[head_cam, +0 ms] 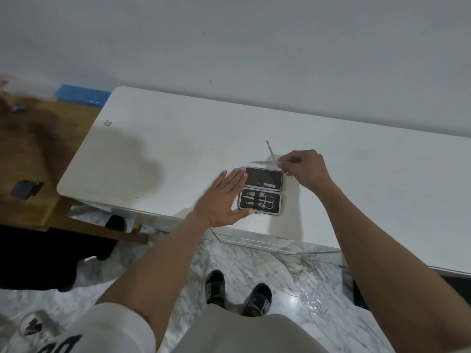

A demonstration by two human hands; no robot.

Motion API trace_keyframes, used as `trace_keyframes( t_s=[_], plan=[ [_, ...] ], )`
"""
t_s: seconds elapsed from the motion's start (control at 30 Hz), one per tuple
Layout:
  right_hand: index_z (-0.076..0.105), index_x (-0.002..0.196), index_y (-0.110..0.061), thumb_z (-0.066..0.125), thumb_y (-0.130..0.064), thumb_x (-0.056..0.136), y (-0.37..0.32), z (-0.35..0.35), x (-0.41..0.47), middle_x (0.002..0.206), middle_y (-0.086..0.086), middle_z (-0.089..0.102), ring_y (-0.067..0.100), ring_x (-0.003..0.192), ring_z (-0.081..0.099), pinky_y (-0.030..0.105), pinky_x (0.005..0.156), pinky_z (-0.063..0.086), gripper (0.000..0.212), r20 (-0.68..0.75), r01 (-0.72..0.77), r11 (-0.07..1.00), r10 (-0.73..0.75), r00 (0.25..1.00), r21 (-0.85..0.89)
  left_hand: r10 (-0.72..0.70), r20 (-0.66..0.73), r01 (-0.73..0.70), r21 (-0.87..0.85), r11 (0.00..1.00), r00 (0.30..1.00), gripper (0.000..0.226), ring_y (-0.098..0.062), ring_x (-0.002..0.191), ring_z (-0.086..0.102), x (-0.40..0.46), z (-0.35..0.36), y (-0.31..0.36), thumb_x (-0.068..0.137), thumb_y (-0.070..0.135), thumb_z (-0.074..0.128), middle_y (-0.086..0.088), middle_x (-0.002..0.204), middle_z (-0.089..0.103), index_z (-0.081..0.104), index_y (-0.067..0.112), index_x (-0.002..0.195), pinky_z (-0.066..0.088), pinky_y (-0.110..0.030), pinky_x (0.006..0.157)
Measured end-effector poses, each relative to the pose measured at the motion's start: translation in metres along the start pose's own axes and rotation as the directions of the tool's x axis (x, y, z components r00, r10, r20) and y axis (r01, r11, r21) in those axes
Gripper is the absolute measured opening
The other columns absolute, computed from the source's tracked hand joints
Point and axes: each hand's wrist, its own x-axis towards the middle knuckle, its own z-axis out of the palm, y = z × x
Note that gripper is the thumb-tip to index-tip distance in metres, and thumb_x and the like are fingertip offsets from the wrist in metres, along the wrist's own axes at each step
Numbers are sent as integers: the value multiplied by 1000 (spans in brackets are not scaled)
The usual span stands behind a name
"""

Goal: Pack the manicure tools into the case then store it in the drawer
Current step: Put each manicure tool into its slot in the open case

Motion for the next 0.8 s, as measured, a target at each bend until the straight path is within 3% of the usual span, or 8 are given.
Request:
trace_keyframes(
  t_s=[0.27, 0.47, 0.6, 0.8],
  plan=[
    [77, 81, -15, 70, -15, 81, 27, -11, -22, 71, 1, 74, 17, 71, 69, 28, 69, 54, 7, -20, 56, 996, -58, 998, -72, -4, 11, 4, 20, 1000, 1000, 99, -18, 157, -2, 0, -1, 0, 94, 77, 25, -9, 170, 2, 8, 5, 161, 7, -45, 127],
    [78, 87, -14, 69, -11, 82, 39, -11, -29, 72, 1, 73, 19, 74, 69, 22, 72, 52, 10, -79, 79, 991, -87, 993, -109, -1, -4, 1, 10, 1000, 1000, 99, -17, 157, -1, -1, -1, 0, 94, 77, 23, -9, 170, 4, 9, 5, 161, 7, -45, 127],
    [78, 89, -13, 69, -11, 83, 39, -6, -27, 73, 2, 73, 22, 75, 69, 32, 77, 55, 11, -63, 102, 989, -109, 992, -107, 8, -24, -8, 0, 1000, 1000, 100, -19, 157, 2, 0, 0, 0, 94, 78, 22, -10, 169, 7, 11, 4, 160, 7, -45, 127],
    [78, 91, -13, 67, -13, 86, 32, 6, -21, 85, 3, 75, 16, 80, 67, 32, 83, 53, 13, -25, 155, 966, -164, 986, -206, 12, -28, -12, 10, 1000, 1000, 99, -19, 157, 3, 0, 1, 0, 94, 78, 23, -10, 169, 8, 11, 4, 160, 10, -46, 127]
  ],
)
